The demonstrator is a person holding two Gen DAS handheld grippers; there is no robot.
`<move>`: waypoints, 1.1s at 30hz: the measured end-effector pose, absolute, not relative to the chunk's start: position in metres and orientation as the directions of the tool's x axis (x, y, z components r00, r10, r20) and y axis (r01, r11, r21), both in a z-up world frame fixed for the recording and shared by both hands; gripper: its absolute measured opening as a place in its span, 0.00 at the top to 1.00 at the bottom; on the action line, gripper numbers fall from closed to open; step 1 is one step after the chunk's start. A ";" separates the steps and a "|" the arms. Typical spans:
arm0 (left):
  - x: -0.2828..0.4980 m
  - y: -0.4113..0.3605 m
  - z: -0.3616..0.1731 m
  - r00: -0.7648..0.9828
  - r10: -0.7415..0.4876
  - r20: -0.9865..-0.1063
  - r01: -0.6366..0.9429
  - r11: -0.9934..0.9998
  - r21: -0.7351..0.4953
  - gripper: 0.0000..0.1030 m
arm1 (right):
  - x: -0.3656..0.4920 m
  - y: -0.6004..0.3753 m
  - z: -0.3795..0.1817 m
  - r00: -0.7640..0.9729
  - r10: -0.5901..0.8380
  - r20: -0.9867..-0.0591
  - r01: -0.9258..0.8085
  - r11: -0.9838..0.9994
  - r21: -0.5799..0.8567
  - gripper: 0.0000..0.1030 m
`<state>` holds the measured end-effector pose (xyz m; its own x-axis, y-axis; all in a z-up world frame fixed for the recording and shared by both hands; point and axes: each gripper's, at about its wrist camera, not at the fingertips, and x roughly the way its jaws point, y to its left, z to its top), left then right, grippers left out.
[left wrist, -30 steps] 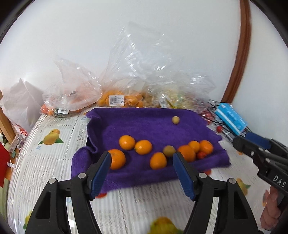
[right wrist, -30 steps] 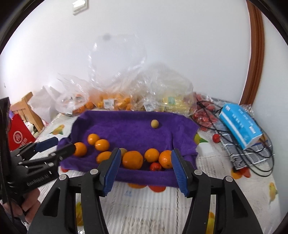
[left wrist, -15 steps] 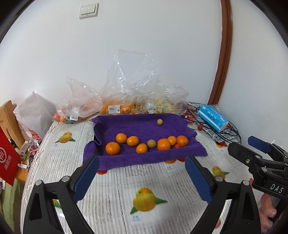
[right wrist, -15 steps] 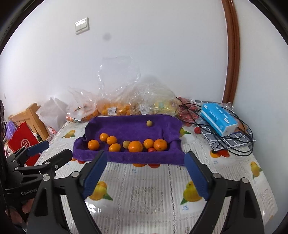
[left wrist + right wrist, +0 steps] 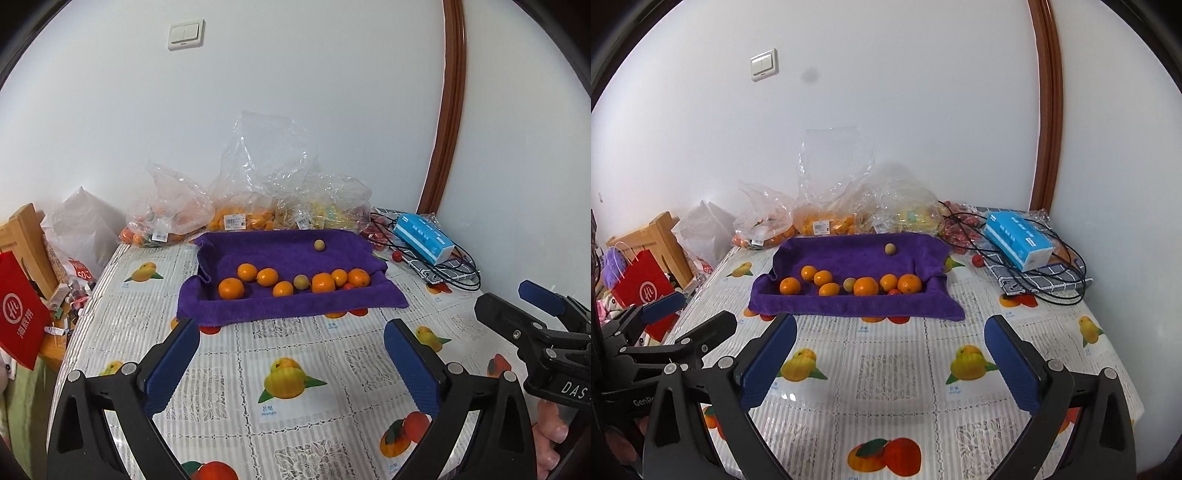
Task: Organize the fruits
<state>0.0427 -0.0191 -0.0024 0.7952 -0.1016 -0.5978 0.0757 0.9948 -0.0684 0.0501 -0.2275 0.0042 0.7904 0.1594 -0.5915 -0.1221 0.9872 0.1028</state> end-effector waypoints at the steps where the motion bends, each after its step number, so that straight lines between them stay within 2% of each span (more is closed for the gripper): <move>1: 0.041 -0.019 -0.002 0.796 -0.101 -0.597 0.077 0.995 -0.065 0.02 | 0.049 -0.229 0.004 0.790 0.160 -0.592 -0.122 0.987 0.104 0.02; 33: 0.039 -0.021 0.000 0.791 -0.088 -0.605 0.074 0.996 -0.048 0.02 | 0.040 -0.235 0.006 0.798 0.134 -0.588 -0.097 0.991 0.094 0.02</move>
<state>0.0393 -0.0207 0.0000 0.7915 -0.0879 -0.6048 0.0739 0.9961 -0.0480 0.0403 -0.2355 0.0058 0.7976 0.1338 -0.5882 -0.0968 0.9908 0.0941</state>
